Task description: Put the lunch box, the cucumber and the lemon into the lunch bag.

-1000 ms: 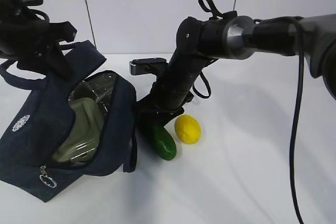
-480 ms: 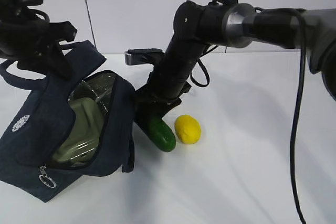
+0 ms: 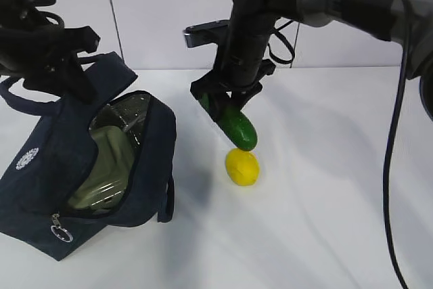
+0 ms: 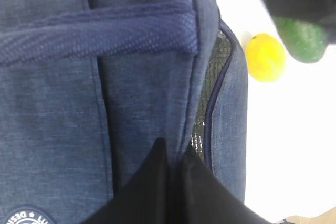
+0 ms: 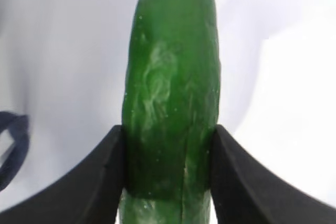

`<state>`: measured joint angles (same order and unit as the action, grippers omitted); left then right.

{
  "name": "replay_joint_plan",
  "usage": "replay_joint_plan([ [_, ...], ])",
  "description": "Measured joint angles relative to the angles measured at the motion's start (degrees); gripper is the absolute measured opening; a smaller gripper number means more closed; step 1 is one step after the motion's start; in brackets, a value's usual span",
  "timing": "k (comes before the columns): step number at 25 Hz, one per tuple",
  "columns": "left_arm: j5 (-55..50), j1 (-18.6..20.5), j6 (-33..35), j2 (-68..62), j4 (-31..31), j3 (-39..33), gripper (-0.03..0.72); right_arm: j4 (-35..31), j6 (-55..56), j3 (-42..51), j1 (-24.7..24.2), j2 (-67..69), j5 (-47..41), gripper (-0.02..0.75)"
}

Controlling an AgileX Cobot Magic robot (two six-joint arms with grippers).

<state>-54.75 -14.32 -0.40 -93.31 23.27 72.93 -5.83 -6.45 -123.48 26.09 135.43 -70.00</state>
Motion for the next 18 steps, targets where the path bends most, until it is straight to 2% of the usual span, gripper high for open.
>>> replay_joint_plan([
  [3,0.0,0.0,0.0,0.0,0.14,0.0,-0.001,-2.27,0.98,-0.21,-2.08,-0.46,-0.21,0.337],
  [7,0.09,0.0,0.0,0.0,0.14,0.0,-0.001,-8.51,1.23,-0.21,-3.84,-4.66,-0.21,0.337],
  [11,0.77,0.0,0.0,0.0,0.81,0.0,-0.001,-17.02,1.33,3.85,-4.04,-9.76,-0.31,0.337],
  [18,1.76,0.0,0.0,0.0,1.31,0.0,-0.001,-24.3,0.77,11.66,-4.04,-11.95,-0.29,0.337],
])
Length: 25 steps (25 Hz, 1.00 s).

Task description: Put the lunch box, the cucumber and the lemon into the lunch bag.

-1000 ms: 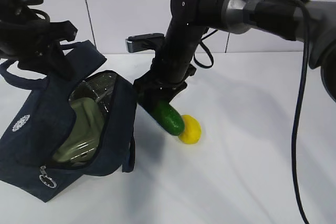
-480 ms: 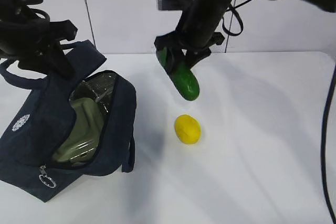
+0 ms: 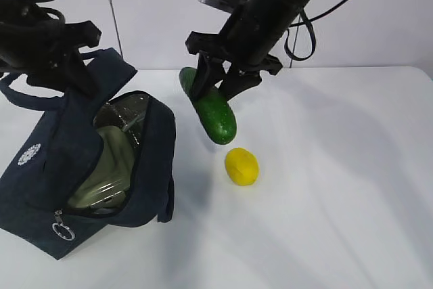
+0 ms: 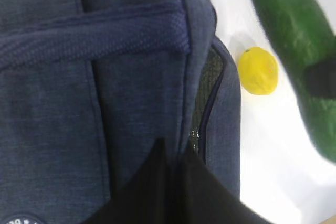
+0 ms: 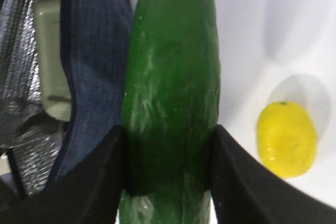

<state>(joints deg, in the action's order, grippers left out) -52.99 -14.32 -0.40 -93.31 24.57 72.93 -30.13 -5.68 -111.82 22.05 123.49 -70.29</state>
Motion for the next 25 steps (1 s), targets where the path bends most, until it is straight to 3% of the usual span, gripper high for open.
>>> replay_joint_plan([
  [6,0.19,0.0,0.0,0.0,0.14,0.0,-0.001,-10.78,-3.1,3.32,0.22,-0.48,0.0,0.337],
  [25,-0.02,0.12,0.4,0.0,3.29,0.0,-0.001,-23.69,-7.99,3.44,5.9,3.48,1.43,0.337],
])
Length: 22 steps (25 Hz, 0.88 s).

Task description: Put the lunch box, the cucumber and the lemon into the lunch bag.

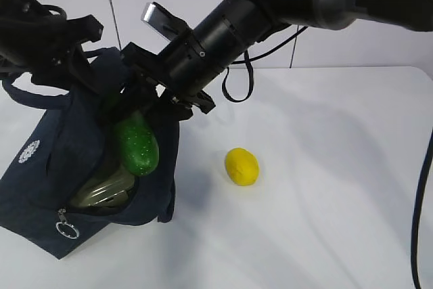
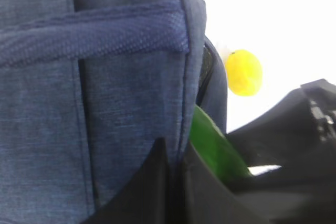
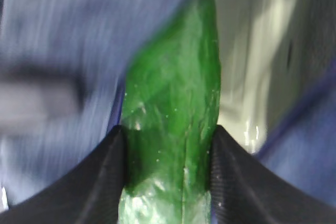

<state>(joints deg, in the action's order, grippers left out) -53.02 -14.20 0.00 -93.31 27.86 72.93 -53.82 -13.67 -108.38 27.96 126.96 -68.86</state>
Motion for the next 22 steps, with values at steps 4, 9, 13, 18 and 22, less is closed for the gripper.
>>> replay_joint_plan([
  [4,-0.64,0.0,0.3,0.0,0.49,0.0,-0.001,-2.2,-1.21,0.12,0.0,1.01,2.47,0.337],
  [9,-1.4,0.0,0.94,0.0,1.09,0.0,-0.001,-6.78,-3.32,0.12,0.0,3.1,6.75,0.337],
  [13,-2.28,0.0,1.3,0.0,1.2,0.0,-0.001,-11.98,-6.18,0.12,0.0,5.49,8.52,0.337],
  [18,-2.92,0.0,1.42,0.0,1.64,0.0,-0.001,-14.16,-12.38,0.22,0.84,7.33,9.42,0.337],
  [22,-3.48,0.0,1.45,0.0,1.77,0.0,-0.001,-14.48,-15.24,0.22,1.17,7.97,9.42,0.337],
])
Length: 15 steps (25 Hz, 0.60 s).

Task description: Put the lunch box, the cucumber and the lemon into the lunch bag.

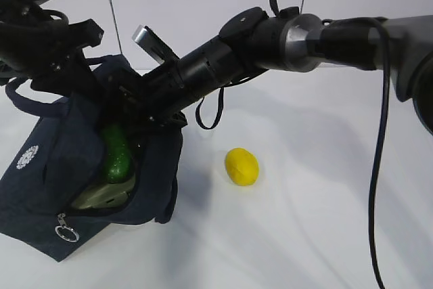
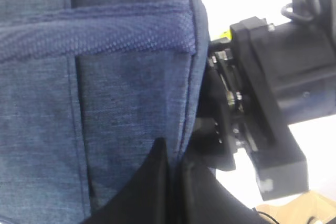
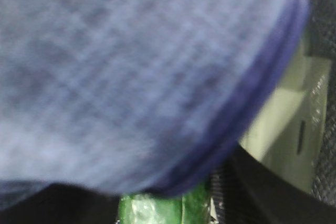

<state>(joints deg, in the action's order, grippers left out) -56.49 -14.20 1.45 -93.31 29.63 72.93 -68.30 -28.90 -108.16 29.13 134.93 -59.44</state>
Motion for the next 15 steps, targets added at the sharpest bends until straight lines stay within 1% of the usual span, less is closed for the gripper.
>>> replay_joint_plan([
  [6,-0.37,0.0,0.1,0.0,0.03,0.0,-0.001,-0.46,-0.57,0.0,0.0,0.37,0.73,0.337],
  [8,-0.37,0.0,0.1,0.0,0.03,0.0,-0.001,-0.74,-1.52,0.0,0.0,0.37,0.73,0.349],
  [10,-0.37,0.0,0.1,0.0,0.03,0.0,-0.001,-0.85,-2.61,0.0,0.0,0.37,0.73,0.388],
  [13,-0.5,0.0,0.1,0.0,0.03,0.0,-0.001,-0.85,-2.99,0.0,0.0,0.37,0.61,0.467],
  [15,-0.54,0.0,0.1,0.0,0.13,0.0,-0.001,-0.85,-2.99,0.0,0.0,0.37,-0.13,0.489],
])
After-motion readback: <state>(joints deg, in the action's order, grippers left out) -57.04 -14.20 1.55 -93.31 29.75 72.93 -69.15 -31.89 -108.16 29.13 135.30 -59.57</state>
